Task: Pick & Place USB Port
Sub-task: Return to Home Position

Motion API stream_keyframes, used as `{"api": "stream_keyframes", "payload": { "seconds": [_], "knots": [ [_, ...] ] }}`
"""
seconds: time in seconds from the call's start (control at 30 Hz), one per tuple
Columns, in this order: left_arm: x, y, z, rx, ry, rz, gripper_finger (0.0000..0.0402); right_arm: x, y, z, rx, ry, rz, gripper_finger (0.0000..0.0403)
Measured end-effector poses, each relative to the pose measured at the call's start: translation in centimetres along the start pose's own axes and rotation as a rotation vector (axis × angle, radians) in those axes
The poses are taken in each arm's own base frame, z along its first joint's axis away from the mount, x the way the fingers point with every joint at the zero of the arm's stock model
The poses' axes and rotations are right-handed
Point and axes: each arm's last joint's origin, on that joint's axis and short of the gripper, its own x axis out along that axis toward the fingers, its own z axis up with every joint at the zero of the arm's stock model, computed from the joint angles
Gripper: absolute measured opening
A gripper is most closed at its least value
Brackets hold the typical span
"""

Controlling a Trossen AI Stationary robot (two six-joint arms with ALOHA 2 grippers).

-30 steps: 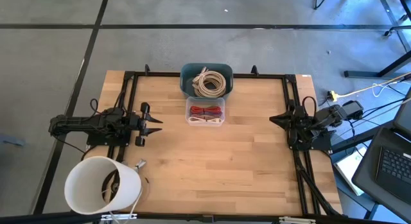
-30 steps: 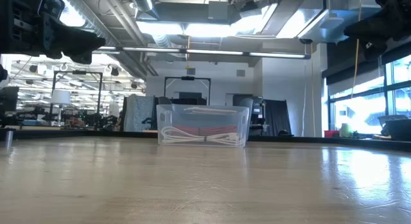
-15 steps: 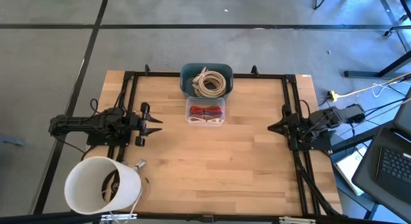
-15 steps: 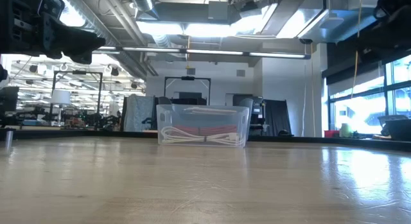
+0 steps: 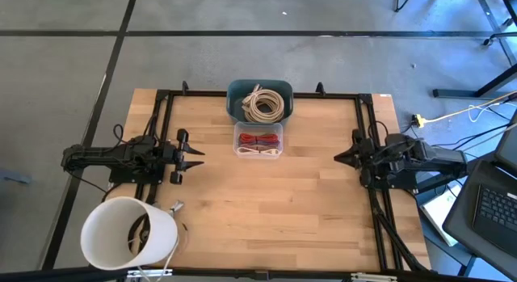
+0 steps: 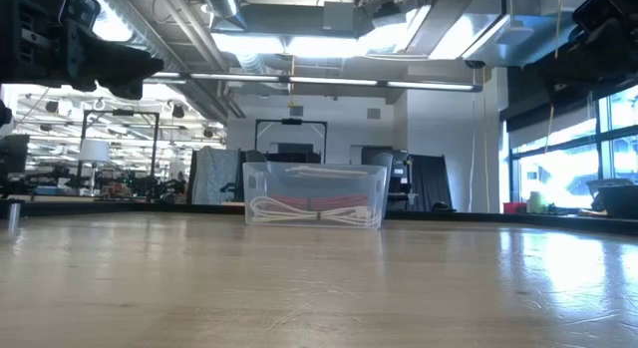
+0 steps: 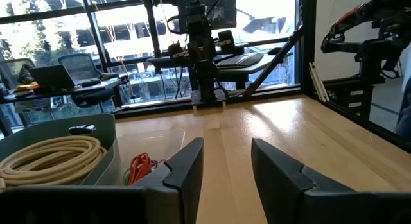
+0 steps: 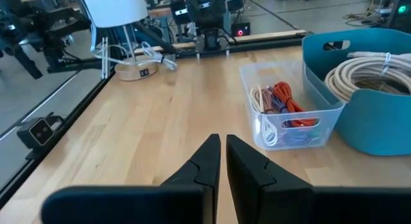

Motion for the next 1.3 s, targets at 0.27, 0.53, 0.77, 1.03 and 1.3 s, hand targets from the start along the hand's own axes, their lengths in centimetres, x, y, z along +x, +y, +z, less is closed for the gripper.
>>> {"api": "stream_keyframes", "payload": {
  "seconds": [0.27, 0.53, 0.77, 1.03, 1.3],
  "knots": [
    [0.0, 0.0, 0.0, 0.000, 0.000, 0.000, 0.0121, 0.0, -0.1, 0.0, 0.002, -0.004, -0.008, 0.0030],
    [0.0, 0.0, 0.0, 0.000, 0.000, 0.000, 0.0125, -0.1, 0.1, 0.6, 0.166, -0.057, 0.031, 0.0030],
    [0.0, 0.0, 0.0, 0.000, 0.000, -0.001, 0.0122, 0.3, -0.1, 2.1, -0.025, -0.323, -0.064, 0.0030],
    [0.0, 0.0, 0.0, 0.000, 0.000, -0.001, 0.0124, 3.1, -0.8, -1.7, -0.008, -0.408, -0.091, 0.0030],
    [0.0, 0.0, 0.0, 0.000, -0.001, -0.002, 0.0125, 3.6, -0.4, -3.0, -0.082, -0.282, 0.073, 0.0030]
  ]
}}
